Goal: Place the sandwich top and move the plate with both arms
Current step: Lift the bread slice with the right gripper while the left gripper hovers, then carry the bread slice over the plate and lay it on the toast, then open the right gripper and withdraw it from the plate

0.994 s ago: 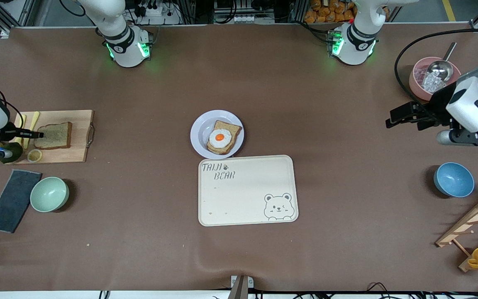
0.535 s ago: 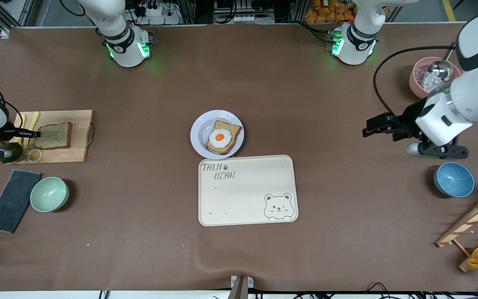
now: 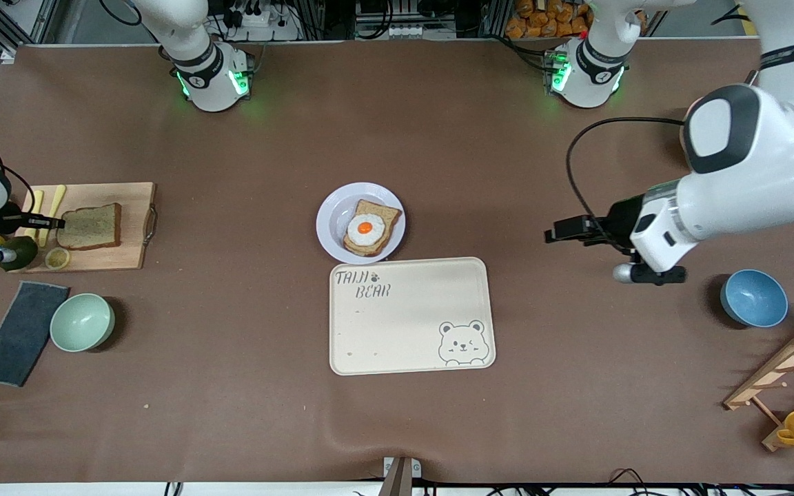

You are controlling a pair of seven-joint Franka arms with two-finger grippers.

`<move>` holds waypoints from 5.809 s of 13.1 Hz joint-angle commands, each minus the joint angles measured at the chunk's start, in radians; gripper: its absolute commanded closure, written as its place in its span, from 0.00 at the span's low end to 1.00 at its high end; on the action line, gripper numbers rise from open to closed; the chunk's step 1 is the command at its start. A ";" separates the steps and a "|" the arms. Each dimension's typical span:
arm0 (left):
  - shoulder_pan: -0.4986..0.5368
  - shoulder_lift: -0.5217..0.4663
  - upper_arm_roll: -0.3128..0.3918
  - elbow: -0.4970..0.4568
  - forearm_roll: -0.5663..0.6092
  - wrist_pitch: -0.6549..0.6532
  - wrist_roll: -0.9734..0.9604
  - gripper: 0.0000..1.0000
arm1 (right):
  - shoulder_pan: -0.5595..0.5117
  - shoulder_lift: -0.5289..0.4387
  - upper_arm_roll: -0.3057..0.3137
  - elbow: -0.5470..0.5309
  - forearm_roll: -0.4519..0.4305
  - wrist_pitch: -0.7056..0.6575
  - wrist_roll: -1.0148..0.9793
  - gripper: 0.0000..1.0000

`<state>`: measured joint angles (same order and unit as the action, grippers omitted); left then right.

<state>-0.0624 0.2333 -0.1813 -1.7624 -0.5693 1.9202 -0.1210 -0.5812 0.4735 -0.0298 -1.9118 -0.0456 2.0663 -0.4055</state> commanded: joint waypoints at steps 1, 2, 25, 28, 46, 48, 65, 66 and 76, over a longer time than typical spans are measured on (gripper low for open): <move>0.001 -0.026 -0.088 -0.172 -0.086 0.193 0.006 0.00 | 0.012 -0.075 0.007 -0.006 0.015 -0.052 -0.012 1.00; 0.000 -0.022 -0.102 -0.198 -0.089 0.232 0.006 0.00 | 0.017 -0.090 0.007 0.000 0.015 -0.076 -0.012 1.00; 0.098 -0.075 -0.162 -0.270 -0.350 0.235 0.178 0.00 | 0.144 -0.193 0.508 0.198 0.228 -0.379 -0.082 1.00; 0.093 -0.039 -0.162 -0.240 -0.350 0.249 0.179 0.00 | 0.233 -0.191 0.513 0.204 0.236 -0.383 -0.126 1.00; 0.092 0.075 -0.161 -0.305 -0.480 0.281 0.262 0.00 | 0.728 0.112 0.508 0.404 0.297 -0.316 -0.493 1.00; 0.090 0.101 -0.162 -0.298 -0.481 0.283 0.264 0.00 | 0.725 0.114 0.508 0.373 0.297 -0.307 -0.498 1.00; 0.085 0.144 -0.162 -0.282 -0.491 0.283 0.277 0.00 | 0.676 0.208 0.502 0.338 0.385 -0.235 -0.579 0.00; 0.087 0.147 -0.162 -0.282 -0.491 0.283 0.277 0.00 | 0.672 0.203 0.504 0.344 0.385 -0.239 -0.579 0.00; 0.061 0.231 -0.162 -0.285 -0.688 0.284 0.438 0.00 | 0.403 0.172 0.501 0.448 0.222 -0.244 -0.565 0.00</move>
<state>0.0172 0.4551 -0.3396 -2.0535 -1.2011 2.1960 0.2922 -0.1415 0.6591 0.4596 -1.4682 0.2234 1.8322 -0.9751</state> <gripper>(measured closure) 0.000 0.000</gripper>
